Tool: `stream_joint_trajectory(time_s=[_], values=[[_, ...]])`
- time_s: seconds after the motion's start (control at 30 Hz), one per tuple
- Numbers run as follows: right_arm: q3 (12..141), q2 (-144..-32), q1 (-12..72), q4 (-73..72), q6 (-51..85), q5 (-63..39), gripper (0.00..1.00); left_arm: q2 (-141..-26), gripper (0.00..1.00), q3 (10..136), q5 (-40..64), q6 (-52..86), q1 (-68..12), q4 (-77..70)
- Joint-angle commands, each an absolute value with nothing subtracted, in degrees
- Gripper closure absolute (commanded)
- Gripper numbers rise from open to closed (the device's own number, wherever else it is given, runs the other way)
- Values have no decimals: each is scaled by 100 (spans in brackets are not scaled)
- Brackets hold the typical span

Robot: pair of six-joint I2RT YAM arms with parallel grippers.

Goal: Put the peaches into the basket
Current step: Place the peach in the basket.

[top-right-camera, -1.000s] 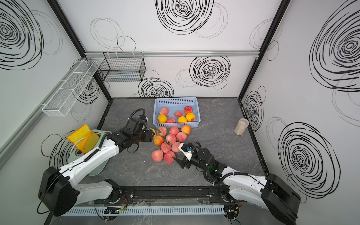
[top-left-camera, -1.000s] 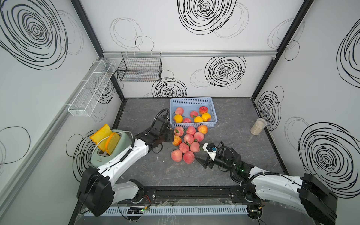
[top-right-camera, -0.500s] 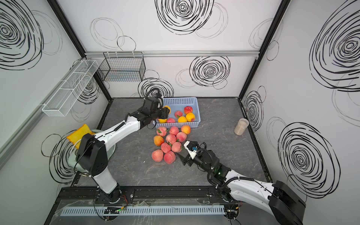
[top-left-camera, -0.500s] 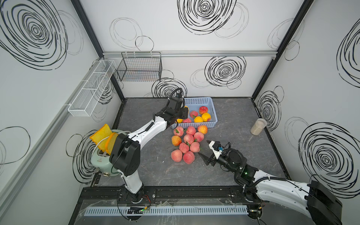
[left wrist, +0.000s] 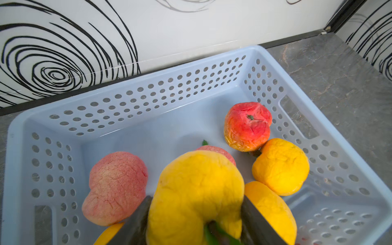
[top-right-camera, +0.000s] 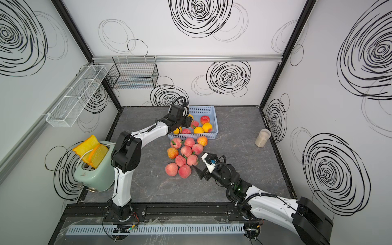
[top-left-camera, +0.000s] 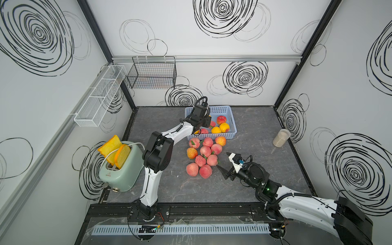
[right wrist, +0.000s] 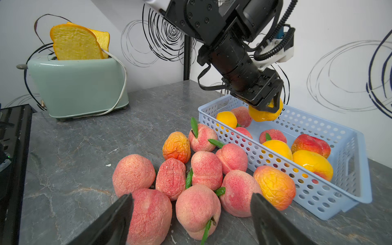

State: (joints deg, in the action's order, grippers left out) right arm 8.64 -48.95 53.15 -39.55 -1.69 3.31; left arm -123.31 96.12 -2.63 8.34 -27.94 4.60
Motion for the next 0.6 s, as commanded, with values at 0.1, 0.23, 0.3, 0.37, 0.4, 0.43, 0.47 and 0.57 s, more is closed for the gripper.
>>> stream_joint_trajectory(time_s=[0.1,0.23,0.3,0.37,0.4,0.43,0.47,0.57], values=[[835,-4951,5361,-4230,-126,387,11,-12698,41,9993,-380,615,-2657,386],[876,-5044,5361,-4231,-118,380,11,-12805,41,10026,-343,614,-2611,409],[888,-5088,5361,-4236,-115,393,11,-12864,41,10029,-371,590,-2610,467],[894,-5115,5361,-4231,-117,413,11,-12889,41,9960,-397,584,-2606,471],[891,-5115,5361,-4228,-119,417,11,-12892,41,9907,-412,578,-2610,458],[895,-5116,5357,-4228,-117,422,11,-12892,41,9861,-430,580,-2610,442],[896,-5124,5361,-4230,-120,417,11,-12900,41,9807,-439,582,-2610,429],[901,-5141,5361,-4236,-117,448,10,-12879,40,9705,-455,593,-2610,383]])
